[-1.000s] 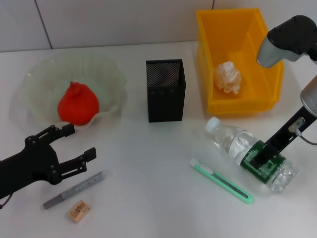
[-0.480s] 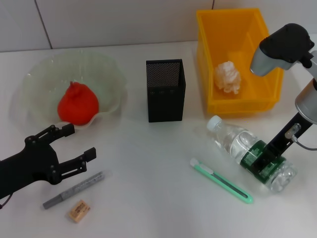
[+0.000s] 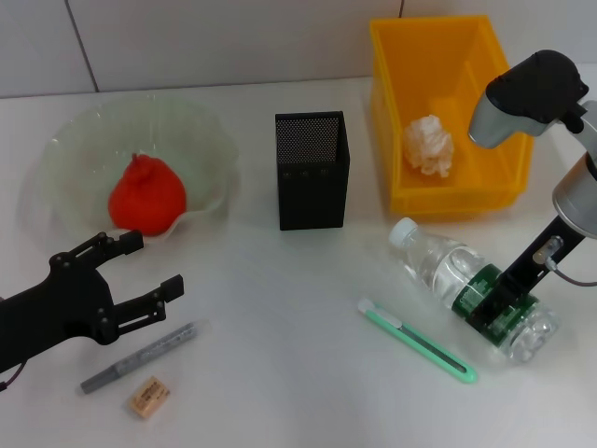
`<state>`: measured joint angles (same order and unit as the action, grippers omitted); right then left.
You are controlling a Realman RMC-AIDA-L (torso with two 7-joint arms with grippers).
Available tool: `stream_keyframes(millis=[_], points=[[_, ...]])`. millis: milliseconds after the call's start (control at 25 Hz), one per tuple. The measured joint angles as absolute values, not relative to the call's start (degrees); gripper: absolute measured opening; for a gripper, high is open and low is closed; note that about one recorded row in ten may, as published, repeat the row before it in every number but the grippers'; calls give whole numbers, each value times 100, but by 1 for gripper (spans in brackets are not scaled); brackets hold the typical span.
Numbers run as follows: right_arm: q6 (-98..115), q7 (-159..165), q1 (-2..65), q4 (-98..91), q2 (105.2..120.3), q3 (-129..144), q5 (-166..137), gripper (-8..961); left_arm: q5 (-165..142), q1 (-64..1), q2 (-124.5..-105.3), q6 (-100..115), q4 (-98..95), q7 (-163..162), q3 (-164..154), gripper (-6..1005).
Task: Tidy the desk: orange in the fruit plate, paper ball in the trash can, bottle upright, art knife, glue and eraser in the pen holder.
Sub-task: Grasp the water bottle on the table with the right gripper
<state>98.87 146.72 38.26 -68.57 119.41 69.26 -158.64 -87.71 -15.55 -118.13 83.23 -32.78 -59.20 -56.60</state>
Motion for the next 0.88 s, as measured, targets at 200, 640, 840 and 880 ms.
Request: stream_keyframes(millis=[200, 640, 840, 880], points=[[9877, 14675, 3837, -6830, 11944, 6945, -15864, 830, -8771, -1556, -11813, 8323, -3278, -5927, -5660, 860], [9772, 14689, 3868, -6593, 11945, 7079, -15875, 829, -8771, -1569, -11813, 8323, -3278, -5933, -5660, 860], [9739, 14716, 3867, -6553, 11944, 7124, -15873, 829, -8772, -1584, -11813, 8323, -3278, -5933, -5660, 860], [9734, 14727, 3867, -6551, 11944, 7154, -15873, 830, -8771, -1583, -11812, 8323, -3278, -5933, -5660, 860]])
